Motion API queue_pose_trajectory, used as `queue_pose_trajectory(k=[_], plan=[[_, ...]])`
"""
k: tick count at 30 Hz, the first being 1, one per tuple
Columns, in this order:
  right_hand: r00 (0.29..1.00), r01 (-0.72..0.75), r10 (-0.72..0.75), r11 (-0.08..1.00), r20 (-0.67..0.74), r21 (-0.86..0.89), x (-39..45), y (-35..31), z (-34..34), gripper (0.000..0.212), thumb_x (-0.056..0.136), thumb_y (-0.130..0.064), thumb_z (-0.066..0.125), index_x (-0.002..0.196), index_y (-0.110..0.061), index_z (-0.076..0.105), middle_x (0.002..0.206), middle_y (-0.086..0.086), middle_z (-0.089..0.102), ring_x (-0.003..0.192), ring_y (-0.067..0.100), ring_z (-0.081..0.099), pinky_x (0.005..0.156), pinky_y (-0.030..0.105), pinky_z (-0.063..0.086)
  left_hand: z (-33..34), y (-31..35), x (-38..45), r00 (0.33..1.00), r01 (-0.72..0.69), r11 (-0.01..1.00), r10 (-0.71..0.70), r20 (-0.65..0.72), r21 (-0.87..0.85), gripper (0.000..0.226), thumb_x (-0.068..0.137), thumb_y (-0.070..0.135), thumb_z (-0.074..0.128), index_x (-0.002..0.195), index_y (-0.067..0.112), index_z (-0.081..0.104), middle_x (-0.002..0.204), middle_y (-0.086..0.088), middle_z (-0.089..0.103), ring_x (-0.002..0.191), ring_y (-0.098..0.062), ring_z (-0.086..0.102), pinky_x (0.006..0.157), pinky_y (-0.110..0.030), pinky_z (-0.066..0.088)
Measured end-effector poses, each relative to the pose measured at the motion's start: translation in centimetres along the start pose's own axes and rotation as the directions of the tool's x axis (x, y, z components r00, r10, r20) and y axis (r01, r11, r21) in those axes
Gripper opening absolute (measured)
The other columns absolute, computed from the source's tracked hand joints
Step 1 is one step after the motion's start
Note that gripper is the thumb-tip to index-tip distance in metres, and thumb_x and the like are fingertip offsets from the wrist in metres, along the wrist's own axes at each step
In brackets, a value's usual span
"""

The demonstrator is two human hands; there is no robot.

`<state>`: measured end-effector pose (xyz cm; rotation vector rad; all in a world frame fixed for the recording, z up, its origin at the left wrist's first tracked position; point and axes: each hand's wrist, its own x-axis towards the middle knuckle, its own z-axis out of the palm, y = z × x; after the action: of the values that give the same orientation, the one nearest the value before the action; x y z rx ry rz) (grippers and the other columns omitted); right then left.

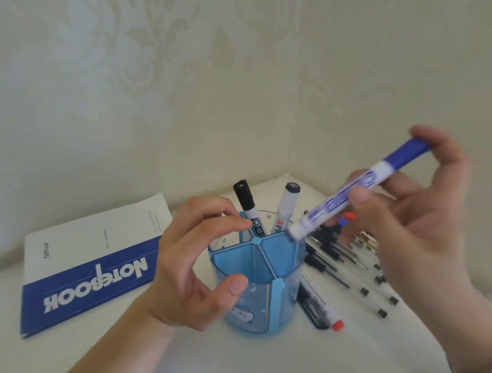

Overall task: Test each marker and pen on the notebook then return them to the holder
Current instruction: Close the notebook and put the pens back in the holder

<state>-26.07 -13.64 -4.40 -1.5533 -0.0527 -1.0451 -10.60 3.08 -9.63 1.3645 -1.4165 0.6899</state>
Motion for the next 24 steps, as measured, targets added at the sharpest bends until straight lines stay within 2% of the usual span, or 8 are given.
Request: queue_pose_trajectory(k=[4, 7, 9, 11, 14, 20, 22, 24], plan=[[0.962, 0.162, -0.073, 0.93, 0.264, -0.33, 0.0, 1.0, -0.5, 0.035, 0.089, -0.031, 0.062, 0.12, -0.045, 0.054, 0.106, -0.006, 0.067, 0.076, 0.017, 0.066, 0.054, 0.031, 0.05, 0.0, 0.1, 0.1, 1.0, 0.011, 1.0, -0.011, 0.028, -0.004, 0.05, 0.091, 0.051, 0.047, 0.099, 0.005, 0.064, 0.101, -0.013, 0.058, 0.093, -0.026, 0.058, 0.08, -0.033, 0.044], [0.996, -0.031, 0.069, 0.867, 0.059, -0.498, 1.6, 2.4, -2.6, 0.026, 0.092, -0.019, 0.062, 0.106, -0.042, 0.063, 0.092, -0.008, 0.068, 0.066, 0.018, 0.064, 0.051, 0.022, 0.048, -0.3, 0.1, 0.1, 0.998, 0.035, 0.999, -0.034, 0.054, -0.013, 0.05, 0.093, 0.049, 0.042, 0.1, 0.004, 0.063, 0.102, -0.014, 0.058, 0.095, -0.026, 0.058, 0.081, -0.034, 0.043], [0.96, -0.196, 0.279, 0.572, -0.036, -0.796, 2.8, 4.5, -4.8, 0.02, 0.091, -0.018, 0.064, 0.092, -0.038, 0.066, 0.08, -0.014, 0.066, 0.059, 0.012, 0.058, 0.051, 0.021, 0.045, -0.4, 0.1, 0.0, 0.998, 0.046, 0.998, -0.044, 0.056, -0.038, 0.052, 0.096, 0.047, 0.035, 0.101, 0.003, 0.062, 0.104, -0.015, 0.058, 0.097, -0.027, 0.057, 0.081, -0.035, 0.043], [0.883, -0.243, 0.46, 0.27, -0.097, -0.932, 3.2, 6.5, -6.3, 0.015, 0.089, -0.019, 0.065, 0.087, -0.034, 0.067, 0.086, -0.01, 0.068, 0.063, 0.012, 0.057, 0.061, 0.023, 0.046, -0.4, 0.0, 0.0, 0.998, 0.051, 0.997, -0.048, 0.051, -0.064, 0.051, 0.097, 0.044, 0.032, 0.102, 0.003, 0.062, 0.104, -0.015, 0.059, 0.097, -0.028, 0.057, 0.081, -0.037, 0.042], [0.837, -0.199, 0.535, 0.1, -0.116, -0.975, 3.2, 7.6, -6.7, 0.01, 0.083, -0.027, 0.069, 0.093, -0.031, 0.069, 0.092, -0.003, 0.068, 0.075, 0.019, 0.061, 0.069, 0.029, 0.052, -0.3, 0.1, 0.0, 0.998, 0.042, 0.998, -0.04, 0.042, -0.043, 0.047, 0.097, 0.043, 0.036, 0.102, 0.005, 0.061, 0.103, -0.014, 0.059, 0.097, -0.026, 0.058, 0.082, -0.033, 0.043], [0.836, -0.106, 0.543, 0.013, -0.082, -0.994, 2.9, 7.9, -6.1, 0.035, 0.09, -0.022, 0.058, 0.125, -0.026, 0.057, 0.106, 0.006, 0.065, 0.092, 0.028, 0.062, 0.079, 0.032, 0.052, -0.2, 0.3, 0.0, 1.0, 0.015, 1.0, -0.015, 0.018, -0.014, 0.045, 0.092, 0.045, 0.045, 0.099, 0.006, 0.065, 0.099, -0.015, 0.06, 0.091, -0.029, 0.059, 0.077, -0.037, 0.044], [0.865, -0.141, 0.494, 0.074, -0.086, -0.987, 3.0, 7.0, -5.9, 0.04, 0.092, -0.01, 0.053, 0.132, -0.016, 0.054, 0.115, 0.013, 0.064, 0.103, 0.033, 0.06, 0.081, 0.031, 0.046, -0.2, 0.3, 0.0, 1.0, 0.012, 1.0, -0.012, 0.017, -0.019, 0.047, 0.092, 0.046, 0.045, 0.098, 0.004, 0.065, 0.098, -0.017, 0.06, 0.092, -0.029, 0.059, 0.076, -0.037, 0.045], [0.9, -0.192, 0.428, 0.235, -0.076, -0.953, 3.2, 5.9, -5.7, 0.031, 0.094, -0.006, 0.051, 0.124, -0.01, 0.059, 0.115, 0.017, 0.064, 0.106, 0.035, 0.058, 0.081, 0.033, 0.043, -0.1, 0.3, 0.0, 1.0, 0.012, 1.0, -0.011, 0.017, -0.025, 0.047, 0.092, 0.047, 0.045, 0.097, 0.004, 0.066, 0.096, -0.018, 0.06, 0.091, -0.029, 0.059, 0.076, -0.038, 0.045]])
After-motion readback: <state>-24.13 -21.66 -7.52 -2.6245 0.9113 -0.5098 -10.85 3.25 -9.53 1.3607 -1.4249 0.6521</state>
